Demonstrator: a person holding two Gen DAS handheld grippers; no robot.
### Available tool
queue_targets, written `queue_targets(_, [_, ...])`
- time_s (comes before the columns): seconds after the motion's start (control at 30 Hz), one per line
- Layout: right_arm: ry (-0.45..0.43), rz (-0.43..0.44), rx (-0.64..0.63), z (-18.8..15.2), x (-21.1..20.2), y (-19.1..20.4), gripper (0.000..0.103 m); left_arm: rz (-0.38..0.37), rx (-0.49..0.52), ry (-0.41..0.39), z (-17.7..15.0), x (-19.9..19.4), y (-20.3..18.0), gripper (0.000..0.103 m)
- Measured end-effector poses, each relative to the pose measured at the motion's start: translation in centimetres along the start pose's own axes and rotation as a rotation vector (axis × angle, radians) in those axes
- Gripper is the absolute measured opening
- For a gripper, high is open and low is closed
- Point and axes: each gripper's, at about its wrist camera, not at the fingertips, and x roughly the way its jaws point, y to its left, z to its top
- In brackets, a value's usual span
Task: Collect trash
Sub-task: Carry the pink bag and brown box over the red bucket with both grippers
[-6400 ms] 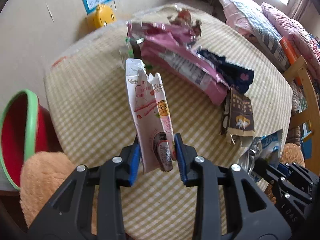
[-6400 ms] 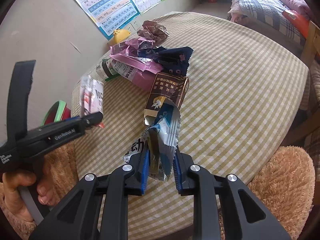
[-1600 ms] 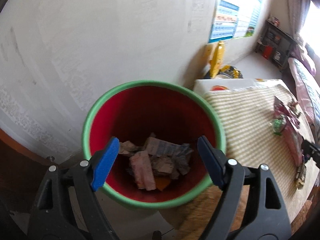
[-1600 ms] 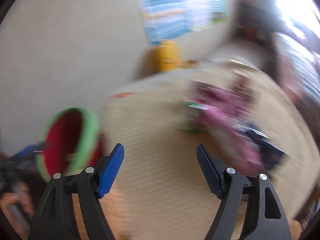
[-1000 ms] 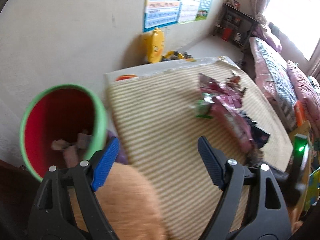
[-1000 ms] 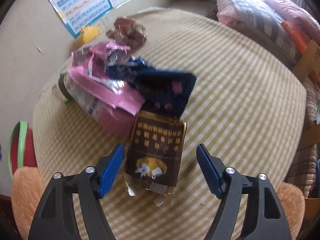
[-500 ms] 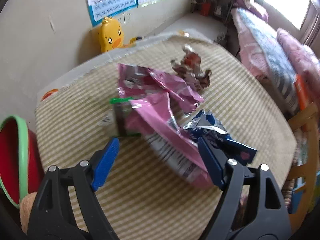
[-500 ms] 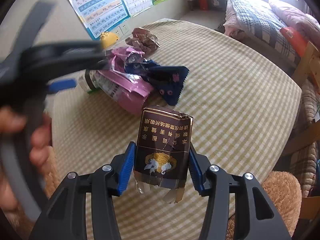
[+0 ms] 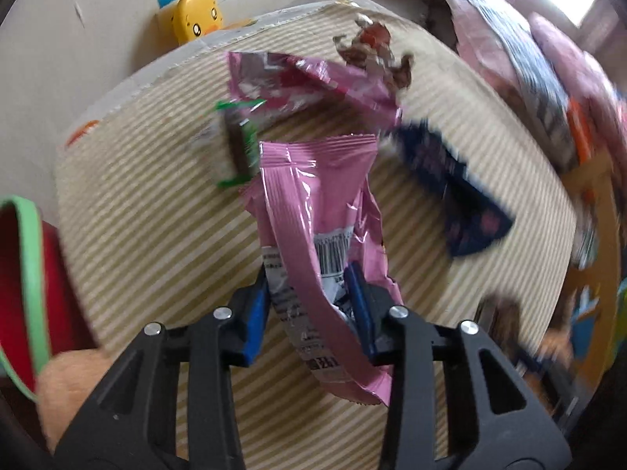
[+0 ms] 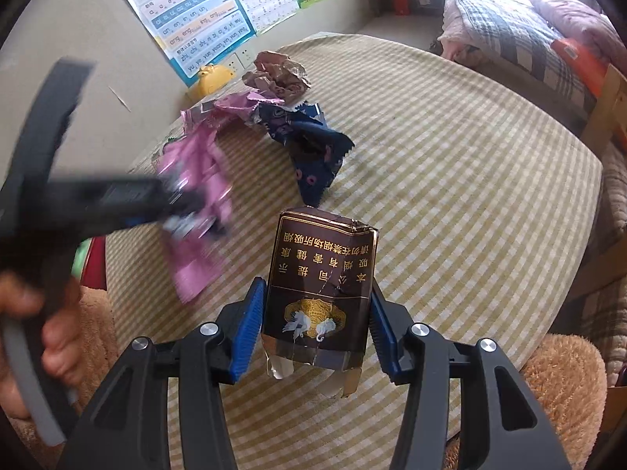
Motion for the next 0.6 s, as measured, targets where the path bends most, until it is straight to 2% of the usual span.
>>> queue_targets(0.07, [0.024, -0.004, -0.002, 0.0, 0.6, 0.1, 0.051, 0.052, 0.05, -0.005, -1.5, -0.7, 0.7, 0.037])
queue_targets(0.2, [0.038, -0.009, 0.002, 0.1, 1.0, 0.1, 0.051, 0.101, 0.056, -0.019, -3.0, -0.9, 1.6, 0.04])
queue_targets(0.23, [0.036, -0.009, 0.002, 0.1, 1.0, 0.1, 0.052, 0.103, 0.048, -0.029, -3.2, -0.9, 1.6, 0.046])
queue_targets(0.27, [0.035, -0.009, 0.002, 0.2, 1.0, 0.0, 0.057, 0.107, 0.038, -0.038, -3.3, -0.9, 1.6, 0.062])
queue_targets(0.33, [0.028, -0.017, 0.006, 0.2, 0.9, 0.0, 0.064, 0.101, 0.006, -0.061, -3.4, -0.9, 1.6, 0.071])
queue_targets(0.43, [0.013, -0.021, 0.02, 0.2, 0.6, -0.3, 0.064, 0.079, -0.015, -0.04, -3.7, -0.2, 1.5, 0.07])
queue_targets(0.53, [0.017, -0.032, 0.021, 0.0, 0.6, -0.4, 0.064, 0.07, -0.026, -0.012, -3.8, 0.6, 1.5, 0.042])
queue_targets(0.6, [0.026, -0.043, 0.016, 0.0, 0.8, -0.3, 0.064, 0.056, -0.033, -0.019, -3.9, 0.3, 1.7, 0.04])
